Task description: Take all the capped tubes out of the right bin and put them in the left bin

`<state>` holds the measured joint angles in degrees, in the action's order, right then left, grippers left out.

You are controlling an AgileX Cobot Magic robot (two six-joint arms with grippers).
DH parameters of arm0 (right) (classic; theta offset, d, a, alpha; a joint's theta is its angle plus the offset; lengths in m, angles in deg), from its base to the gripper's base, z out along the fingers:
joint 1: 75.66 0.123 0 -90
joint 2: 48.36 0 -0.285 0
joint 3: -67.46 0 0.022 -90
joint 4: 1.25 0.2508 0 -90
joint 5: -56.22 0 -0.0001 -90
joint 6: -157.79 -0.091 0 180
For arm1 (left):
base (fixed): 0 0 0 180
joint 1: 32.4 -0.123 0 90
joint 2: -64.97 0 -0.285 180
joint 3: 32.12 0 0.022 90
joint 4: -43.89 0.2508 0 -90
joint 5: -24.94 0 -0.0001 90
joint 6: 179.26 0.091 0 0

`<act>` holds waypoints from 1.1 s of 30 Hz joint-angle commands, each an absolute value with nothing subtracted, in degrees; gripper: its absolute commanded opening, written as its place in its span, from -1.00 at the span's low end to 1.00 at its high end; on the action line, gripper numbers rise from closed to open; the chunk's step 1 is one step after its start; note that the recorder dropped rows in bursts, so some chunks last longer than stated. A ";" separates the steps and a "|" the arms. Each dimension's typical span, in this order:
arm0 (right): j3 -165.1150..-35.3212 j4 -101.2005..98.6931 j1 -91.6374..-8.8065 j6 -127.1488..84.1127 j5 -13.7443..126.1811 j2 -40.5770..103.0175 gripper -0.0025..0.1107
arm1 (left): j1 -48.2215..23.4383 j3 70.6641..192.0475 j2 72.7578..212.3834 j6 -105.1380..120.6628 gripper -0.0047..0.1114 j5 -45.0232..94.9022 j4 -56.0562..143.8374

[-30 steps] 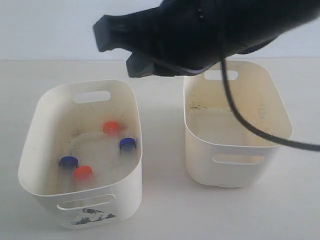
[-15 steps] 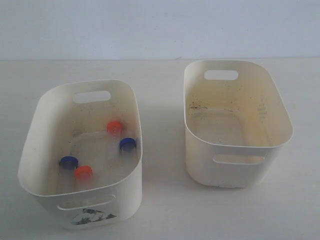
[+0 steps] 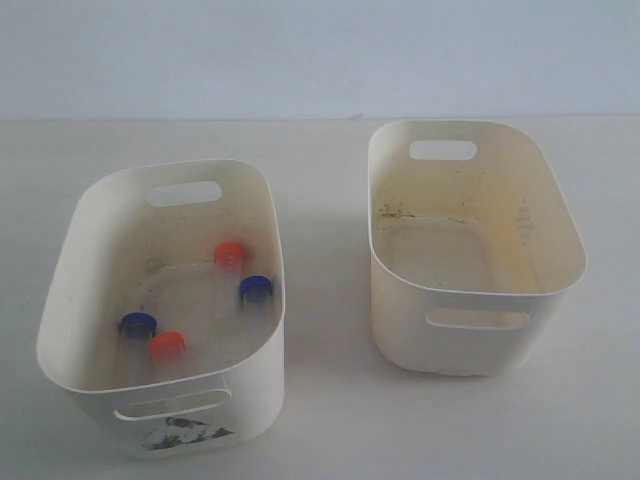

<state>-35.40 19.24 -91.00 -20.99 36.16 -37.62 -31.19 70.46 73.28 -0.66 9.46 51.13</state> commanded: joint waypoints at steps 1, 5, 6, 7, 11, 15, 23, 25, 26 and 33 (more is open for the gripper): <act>-35.32 4.17 -91.07 -37.57 34.88 -40.58 -0.96 | -31.25 70.66 73.18 -1.32 -0.84 10.00 50.49; -35.32 -4.29 -88.57 -43.53 35.23 -40.58 -0.96 | -31.25 70.66 73.18 -1.32 -0.84 10.00 50.49; -35.32 -4.32 -87.49 -44.28 35.38 -40.58 -0.96 | -31.25 70.66 73.18 -1.32 -0.84 10.00 50.49; -35.32 -4.32 -85.83 -44.57 35.37 -40.58 -0.96 | -31.25 70.66 73.18 -1.32 -0.84 10.00 50.49; -35.32 -3.67 -79.21 -44.54 35.37 -40.58 -0.96 | -31.25 70.66 73.18 -1.32 -0.84 10.00 50.49; -35.32 -3.60 -75.29 -44.54 35.37 -40.58 -0.96 | -31.25 70.66 73.18 -1.32 -0.84 10.00 50.49; -35.32 -3.44 -73.82 -44.54 35.37 -40.58 -0.96 | -31.25 70.66 73.18 -1.32 -0.84 10.00 50.49; -35.32 -3.44 -73.82 -44.54 35.37 -40.58 -0.96 | -31.25 70.66 73.18 -1.32 -0.84 10.00 50.49; -35.32 -3.44 -73.82 -44.54 35.37 -40.58 -0.96 | -31.25 70.66 73.18 -1.32 -0.84 10.00 50.49; -35.32 -3.44 -73.82 -44.54 35.37 -40.58 -0.96 | -31.25 70.66 73.18 -1.32 -0.84 10.00 50.49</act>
